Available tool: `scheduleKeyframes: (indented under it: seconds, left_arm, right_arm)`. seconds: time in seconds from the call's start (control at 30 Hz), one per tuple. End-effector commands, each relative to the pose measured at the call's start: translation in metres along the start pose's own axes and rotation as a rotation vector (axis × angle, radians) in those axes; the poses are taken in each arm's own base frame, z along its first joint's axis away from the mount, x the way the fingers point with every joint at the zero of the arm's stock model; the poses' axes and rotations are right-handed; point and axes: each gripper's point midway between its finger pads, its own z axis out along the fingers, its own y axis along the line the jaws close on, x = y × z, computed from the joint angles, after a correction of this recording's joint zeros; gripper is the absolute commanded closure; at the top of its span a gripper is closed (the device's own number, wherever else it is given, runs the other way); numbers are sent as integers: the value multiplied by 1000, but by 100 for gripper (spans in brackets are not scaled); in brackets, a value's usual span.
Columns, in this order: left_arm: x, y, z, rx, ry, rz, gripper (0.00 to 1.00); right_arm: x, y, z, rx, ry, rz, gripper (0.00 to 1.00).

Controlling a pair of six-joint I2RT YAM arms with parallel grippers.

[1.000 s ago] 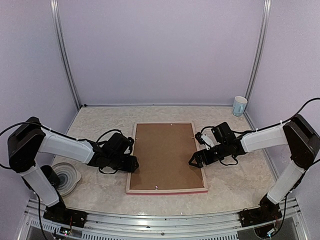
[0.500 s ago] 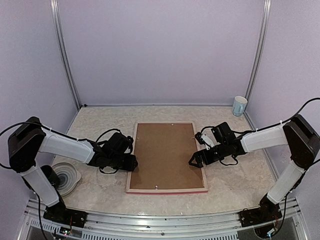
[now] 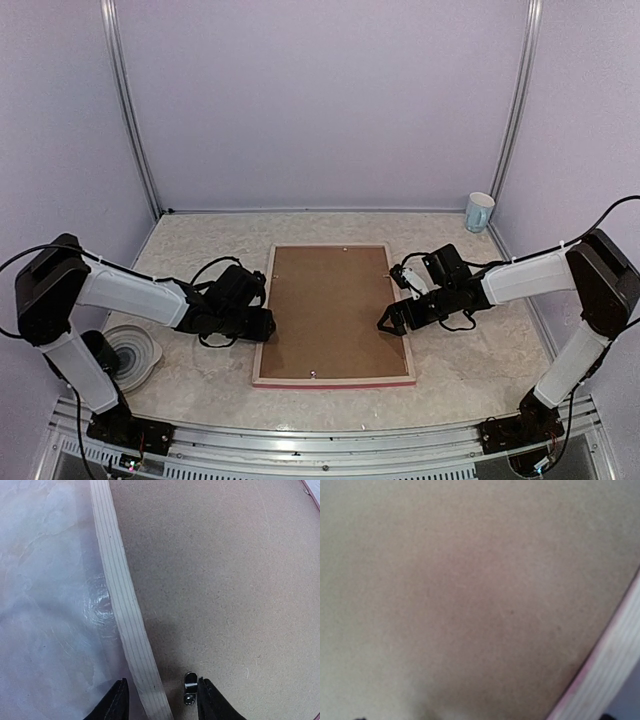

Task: Put the photo into the frame
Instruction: Press the fastener onto the backboard.

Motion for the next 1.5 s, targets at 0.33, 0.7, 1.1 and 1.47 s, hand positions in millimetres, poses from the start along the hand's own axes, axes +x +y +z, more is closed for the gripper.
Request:
scheduleKeyframes:
  seconds: [0.33,0.7,1.1,1.47]
  left_arm:
    - [-30,-16,-6,9,-44,28,47]
    - [-7,-6,5,-30,41,56,47]
    - [-13,2,-11,-56,-16,32,47]
    - [-7,1,-1,-61,19,46,46]
  right_arm:
    - [3,-4,-1,6,-5,8,1]
    - [4,-4,0,0,-3,10,1]
    - [4,-3,1,-8,-1,12,1]
    - [3,-2,2,-12,-1,11,1]
